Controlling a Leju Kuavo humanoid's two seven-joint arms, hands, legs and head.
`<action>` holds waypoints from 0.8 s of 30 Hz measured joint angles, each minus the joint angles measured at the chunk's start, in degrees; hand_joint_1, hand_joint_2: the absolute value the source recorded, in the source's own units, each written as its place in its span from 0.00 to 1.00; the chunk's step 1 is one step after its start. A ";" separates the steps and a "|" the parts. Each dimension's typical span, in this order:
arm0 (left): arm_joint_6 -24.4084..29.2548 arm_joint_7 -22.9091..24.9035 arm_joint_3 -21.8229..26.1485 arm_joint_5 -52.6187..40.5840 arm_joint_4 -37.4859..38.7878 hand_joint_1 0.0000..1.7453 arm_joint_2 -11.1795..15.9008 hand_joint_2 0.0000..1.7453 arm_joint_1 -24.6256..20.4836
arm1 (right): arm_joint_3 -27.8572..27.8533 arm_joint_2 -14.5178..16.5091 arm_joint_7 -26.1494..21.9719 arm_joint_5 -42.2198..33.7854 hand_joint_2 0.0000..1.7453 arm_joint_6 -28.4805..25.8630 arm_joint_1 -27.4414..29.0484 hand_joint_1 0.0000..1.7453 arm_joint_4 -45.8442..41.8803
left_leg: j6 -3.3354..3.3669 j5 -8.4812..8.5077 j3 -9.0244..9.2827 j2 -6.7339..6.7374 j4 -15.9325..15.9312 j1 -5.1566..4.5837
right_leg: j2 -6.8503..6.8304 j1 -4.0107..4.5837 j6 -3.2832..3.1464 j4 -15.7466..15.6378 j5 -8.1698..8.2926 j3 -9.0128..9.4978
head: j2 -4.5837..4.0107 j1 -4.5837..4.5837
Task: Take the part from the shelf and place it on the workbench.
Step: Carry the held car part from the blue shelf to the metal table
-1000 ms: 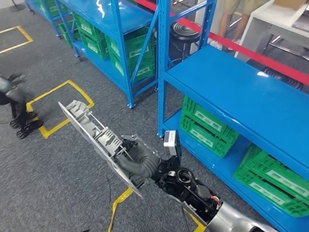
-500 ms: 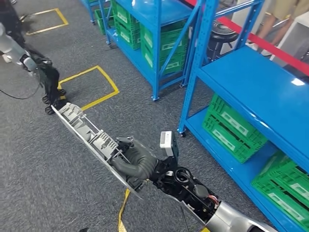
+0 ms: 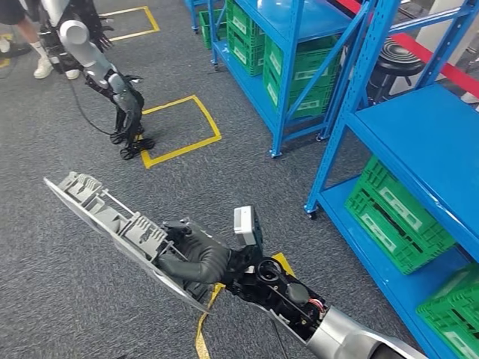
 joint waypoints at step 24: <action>-0.27 -1.94 2.63 0.46 -0.02 0.00 -1.42 1.00 0.01 | 2.36 2.03 0.98 1.67 1.00 1.72 -3.00 1.00 5.11 | 2.20 -0.05 0.66 1.75 -0.11 -0.80 | -1.22 0.58 0.66 9.76 -3.16 -4.71 | 0.00 0.04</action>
